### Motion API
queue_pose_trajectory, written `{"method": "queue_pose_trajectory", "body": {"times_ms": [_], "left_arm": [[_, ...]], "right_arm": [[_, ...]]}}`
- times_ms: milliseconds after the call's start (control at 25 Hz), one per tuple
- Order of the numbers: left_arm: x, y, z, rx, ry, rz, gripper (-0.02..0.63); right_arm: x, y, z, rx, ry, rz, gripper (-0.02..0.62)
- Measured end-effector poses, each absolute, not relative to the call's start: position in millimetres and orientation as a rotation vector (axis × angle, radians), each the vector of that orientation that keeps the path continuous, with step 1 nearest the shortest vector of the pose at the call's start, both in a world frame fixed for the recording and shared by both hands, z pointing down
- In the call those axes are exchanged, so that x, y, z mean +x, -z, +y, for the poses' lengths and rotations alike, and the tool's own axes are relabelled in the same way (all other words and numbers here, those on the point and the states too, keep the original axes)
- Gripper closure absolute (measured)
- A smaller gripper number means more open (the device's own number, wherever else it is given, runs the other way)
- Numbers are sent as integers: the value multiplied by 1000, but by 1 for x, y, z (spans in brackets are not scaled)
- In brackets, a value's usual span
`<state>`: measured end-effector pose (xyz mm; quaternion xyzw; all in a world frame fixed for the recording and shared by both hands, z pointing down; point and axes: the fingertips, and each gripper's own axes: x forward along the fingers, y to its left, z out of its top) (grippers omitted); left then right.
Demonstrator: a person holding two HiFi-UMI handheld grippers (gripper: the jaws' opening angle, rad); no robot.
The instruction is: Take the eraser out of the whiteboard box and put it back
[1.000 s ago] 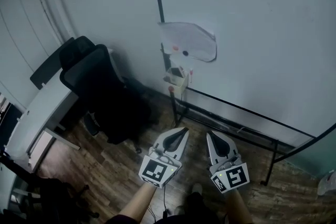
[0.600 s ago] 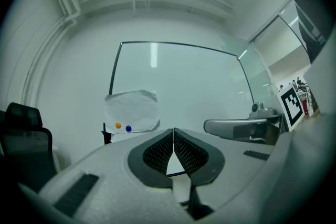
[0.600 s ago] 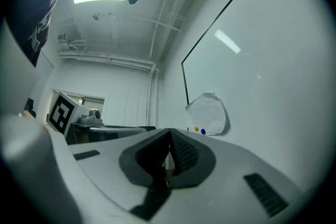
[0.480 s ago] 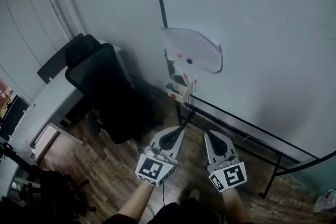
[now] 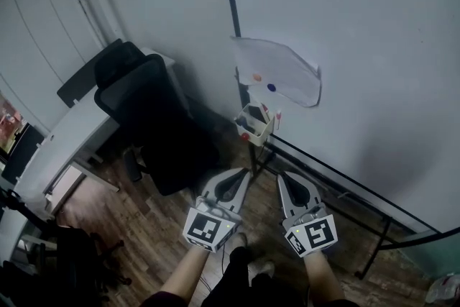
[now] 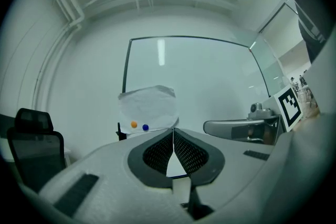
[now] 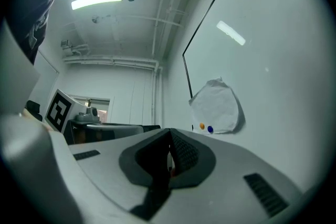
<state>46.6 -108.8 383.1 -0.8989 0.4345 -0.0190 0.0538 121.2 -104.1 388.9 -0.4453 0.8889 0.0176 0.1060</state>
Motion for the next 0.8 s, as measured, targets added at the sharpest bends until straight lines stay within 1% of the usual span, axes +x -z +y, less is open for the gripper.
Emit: {"method": "queue_pose_trajectory", "body": {"times_ms": [800], "left_arm": [[3, -403, -252, -2820, 44, 1163, 600]], "right_arm": [[69, -408, -239, -1483, -32, 2601, 592]]}}
